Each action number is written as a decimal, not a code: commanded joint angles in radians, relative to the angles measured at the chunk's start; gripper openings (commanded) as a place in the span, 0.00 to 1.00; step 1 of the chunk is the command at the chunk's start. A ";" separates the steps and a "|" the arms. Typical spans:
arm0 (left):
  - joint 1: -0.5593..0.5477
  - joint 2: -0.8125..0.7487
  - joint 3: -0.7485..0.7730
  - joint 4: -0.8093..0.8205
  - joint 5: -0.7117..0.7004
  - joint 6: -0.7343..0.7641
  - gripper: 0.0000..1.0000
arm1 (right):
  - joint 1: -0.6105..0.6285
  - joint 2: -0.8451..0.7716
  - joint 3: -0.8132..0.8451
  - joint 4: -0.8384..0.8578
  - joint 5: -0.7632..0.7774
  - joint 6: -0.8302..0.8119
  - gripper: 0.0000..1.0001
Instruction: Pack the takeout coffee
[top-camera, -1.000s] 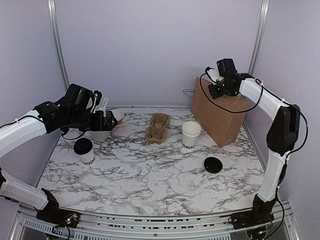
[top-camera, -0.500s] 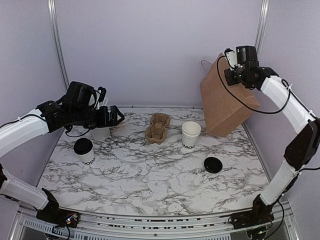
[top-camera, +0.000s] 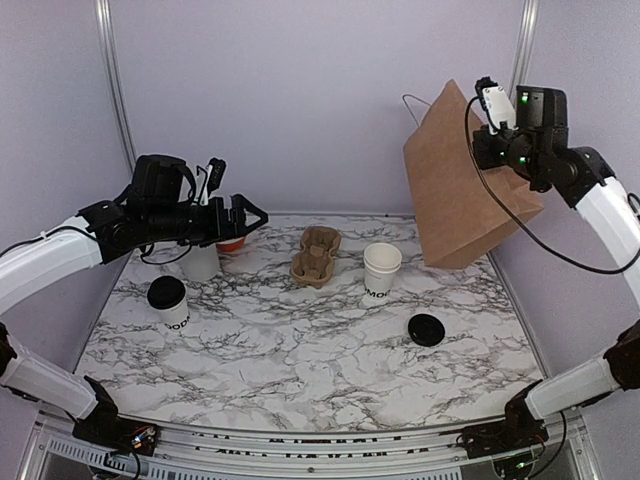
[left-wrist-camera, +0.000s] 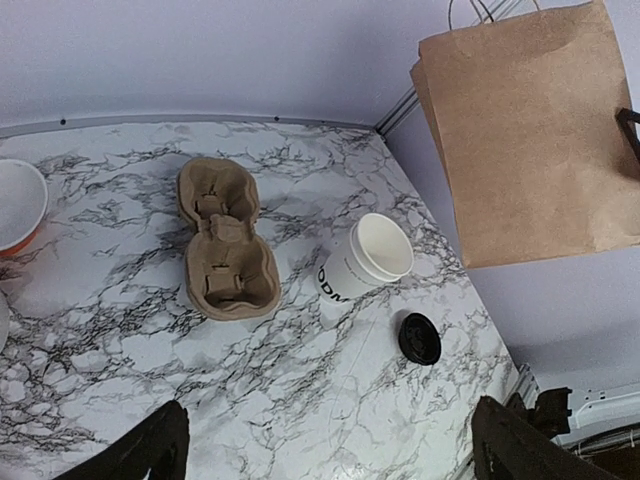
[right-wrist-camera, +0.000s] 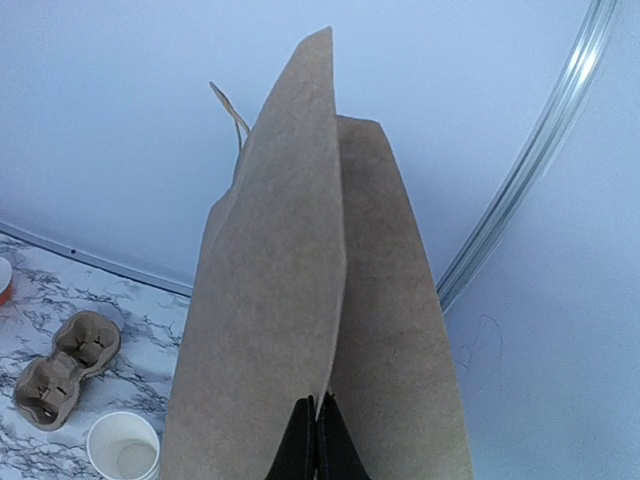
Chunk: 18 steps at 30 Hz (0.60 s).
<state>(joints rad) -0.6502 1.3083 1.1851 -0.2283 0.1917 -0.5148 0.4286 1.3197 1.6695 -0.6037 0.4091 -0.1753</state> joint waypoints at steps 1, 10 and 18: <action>-0.005 0.003 0.064 0.095 0.077 0.034 0.99 | 0.008 -0.100 0.008 -0.040 -0.195 0.054 0.00; -0.005 -0.002 0.103 0.217 0.191 0.033 0.99 | 0.009 -0.224 -0.079 -0.037 -0.611 0.107 0.00; 0.000 -0.054 0.133 0.184 0.153 0.153 0.99 | 0.010 -0.251 -0.219 0.080 -0.938 0.173 0.00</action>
<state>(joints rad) -0.6502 1.3045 1.2785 -0.0570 0.3511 -0.4339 0.4294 1.0843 1.4967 -0.6136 -0.3092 -0.0502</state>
